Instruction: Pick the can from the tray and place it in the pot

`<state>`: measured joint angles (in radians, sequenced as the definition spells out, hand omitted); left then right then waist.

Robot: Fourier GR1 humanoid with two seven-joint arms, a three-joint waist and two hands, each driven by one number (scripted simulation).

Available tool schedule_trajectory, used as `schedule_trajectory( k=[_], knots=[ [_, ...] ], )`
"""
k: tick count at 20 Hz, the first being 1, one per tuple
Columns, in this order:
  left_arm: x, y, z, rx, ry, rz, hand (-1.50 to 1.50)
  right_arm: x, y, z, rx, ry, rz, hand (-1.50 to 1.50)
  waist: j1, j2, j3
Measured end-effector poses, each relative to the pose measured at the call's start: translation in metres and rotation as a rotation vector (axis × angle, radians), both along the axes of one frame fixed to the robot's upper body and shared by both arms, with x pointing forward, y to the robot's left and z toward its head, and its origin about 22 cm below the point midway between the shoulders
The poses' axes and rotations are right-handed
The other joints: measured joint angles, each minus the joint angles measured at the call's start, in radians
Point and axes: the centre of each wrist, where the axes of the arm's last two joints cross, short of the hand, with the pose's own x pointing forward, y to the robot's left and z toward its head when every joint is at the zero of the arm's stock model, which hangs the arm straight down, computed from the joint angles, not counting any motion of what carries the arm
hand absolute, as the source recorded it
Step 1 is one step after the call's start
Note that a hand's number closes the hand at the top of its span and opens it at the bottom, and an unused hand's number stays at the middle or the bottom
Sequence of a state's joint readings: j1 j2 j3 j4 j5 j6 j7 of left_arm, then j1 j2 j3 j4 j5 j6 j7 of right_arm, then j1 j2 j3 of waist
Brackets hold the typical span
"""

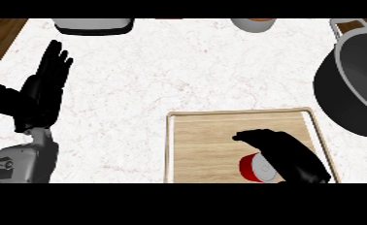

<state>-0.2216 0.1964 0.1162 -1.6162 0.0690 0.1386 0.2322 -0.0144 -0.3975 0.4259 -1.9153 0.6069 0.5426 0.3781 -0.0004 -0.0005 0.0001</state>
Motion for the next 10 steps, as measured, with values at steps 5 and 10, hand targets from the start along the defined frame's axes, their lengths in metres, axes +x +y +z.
schedule_trajectory(
  k=[5,10],
  knots=[
    [-0.002,0.005,0.002,0.004,0.0,-0.009,0.0,0.005,0.002,-0.006,-0.008,-0.054,0.076,1.5,0.001,-0.003,-0.002],
    [-0.009,0.009,0.002,0.003,-0.005,-0.008,0.0,0.008,0.005,-0.009,-0.008,-0.076,0.103,1.5,0.001,-0.005,-0.004]
  ],
)
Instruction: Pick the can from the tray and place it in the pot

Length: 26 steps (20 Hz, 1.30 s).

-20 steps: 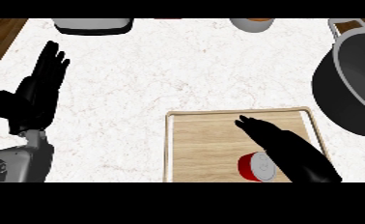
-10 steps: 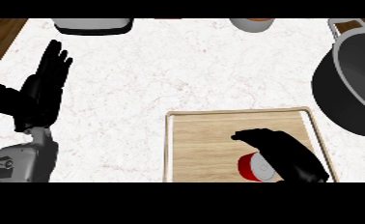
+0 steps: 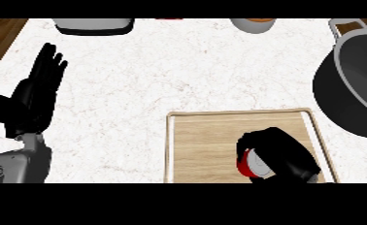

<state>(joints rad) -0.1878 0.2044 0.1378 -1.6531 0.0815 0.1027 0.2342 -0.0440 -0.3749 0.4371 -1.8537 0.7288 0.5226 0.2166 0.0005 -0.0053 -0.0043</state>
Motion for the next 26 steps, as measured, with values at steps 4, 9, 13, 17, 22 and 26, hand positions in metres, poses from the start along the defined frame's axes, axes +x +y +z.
schedule_trajectory(
  k=[4,9,13,17,22,26],
  knots=[
    [0.004,-0.002,0.005,-0.006,0.001,0.0,0.0,-0.009,0.001,-0.002,0.008,-0.032,0.006,1.5,-0.002,-0.001,-0.001],
    [0.003,0.0,0.009,-0.003,0.002,0.011,0.0,-0.047,0.008,-0.001,0.025,-0.077,-0.014,1.5,-0.006,-0.005,-0.003],
    [-0.002,-0.003,-0.002,0.003,0.003,0.011,0.0,-0.08,0.017,0.001,0.04,-0.099,-0.046,1.5,-0.008,-0.004,-0.001],
    [-0.003,0.004,-0.001,0.008,0.003,0.015,0.0,-0.099,0.014,0.019,0.13,-0.165,-0.127,1.5,-0.014,-0.001,0.002],
    [-0.003,0.002,-0.001,0.006,0.005,0.025,0.0,-0.101,0.007,0.042,0.266,-0.345,-0.296,1.5,-0.023,0.0,0.004],
    [0.0,0.001,-0.001,0.006,0.006,0.036,0.0,-0.093,-0.003,0.05,0.323,-0.486,-0.416,1.5,-0.028,0.0,0.004]
  ],
)
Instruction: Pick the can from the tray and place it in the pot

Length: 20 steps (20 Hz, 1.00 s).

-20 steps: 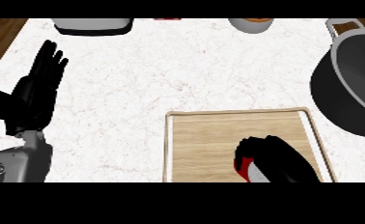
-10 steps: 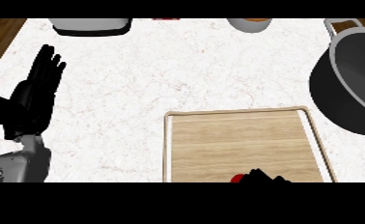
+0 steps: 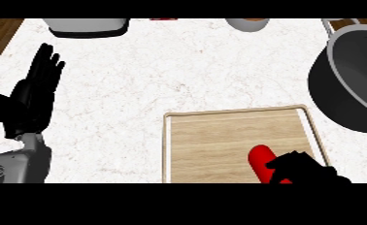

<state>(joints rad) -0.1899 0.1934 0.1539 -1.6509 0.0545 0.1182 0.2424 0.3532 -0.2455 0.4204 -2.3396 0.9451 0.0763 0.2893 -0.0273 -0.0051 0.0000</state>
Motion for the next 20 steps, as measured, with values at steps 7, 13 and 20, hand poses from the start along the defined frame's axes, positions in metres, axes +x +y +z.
schedule_trajectory(
  k=[7,13,20],
  knots=[
    [-0.001,0.0,-0.001,0.0,0.0,-0.015,0.0,0.017,-0.036,0.017,-0.027,-0.153,-0.209,1.5,0.01,0.002,0.0],
    [-0.001,0.001,0.0,-0.005,-0.002,-0.018,0.0,0.036,-0.065,0.032,0.006,-0.195,-0.305,1.5,0.016,0.003,0.001],
    [0.002,-0.006,-0.001,-0.009,-0.007,-0.029,0.0,0.066,-0.128,0.055,0.18,-0.183,-0.315,1.5,0.023,0.005,0.001]
  ],
)
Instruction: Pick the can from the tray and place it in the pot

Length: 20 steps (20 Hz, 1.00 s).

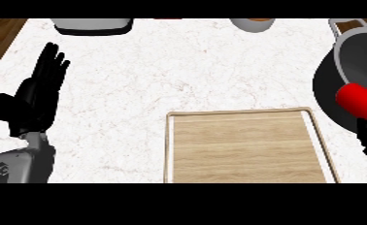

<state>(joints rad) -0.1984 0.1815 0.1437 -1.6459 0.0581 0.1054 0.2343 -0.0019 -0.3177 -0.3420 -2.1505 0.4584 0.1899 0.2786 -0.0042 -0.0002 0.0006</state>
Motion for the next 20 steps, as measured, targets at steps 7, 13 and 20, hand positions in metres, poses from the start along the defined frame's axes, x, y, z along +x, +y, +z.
schedule_trajectory(
  k=[7,13,20],
  knots=[
    [0.002,-0.003,0.005,0.003,-0.004,-0.012,0.0,0.03,-0.054,-0.01,-0.1,-0.029,-0.108,1.5,0.015,0.006,0.0],
    [0.0,-0.009,0.003,0.004,-0.005,-0.025,0.0,0.071,-0.078,-0.037,-0.276,-0.005,-0.218,1.5,0.025,0.006,0.0],
    [0.002,-0.008,0.001,0.004,-0.001,-0.032,0.0,0.108,-0.113,-0.078,-0.261,0.078,-0.21,-1.5,0.024,0.002,-0.009]
  ],
)
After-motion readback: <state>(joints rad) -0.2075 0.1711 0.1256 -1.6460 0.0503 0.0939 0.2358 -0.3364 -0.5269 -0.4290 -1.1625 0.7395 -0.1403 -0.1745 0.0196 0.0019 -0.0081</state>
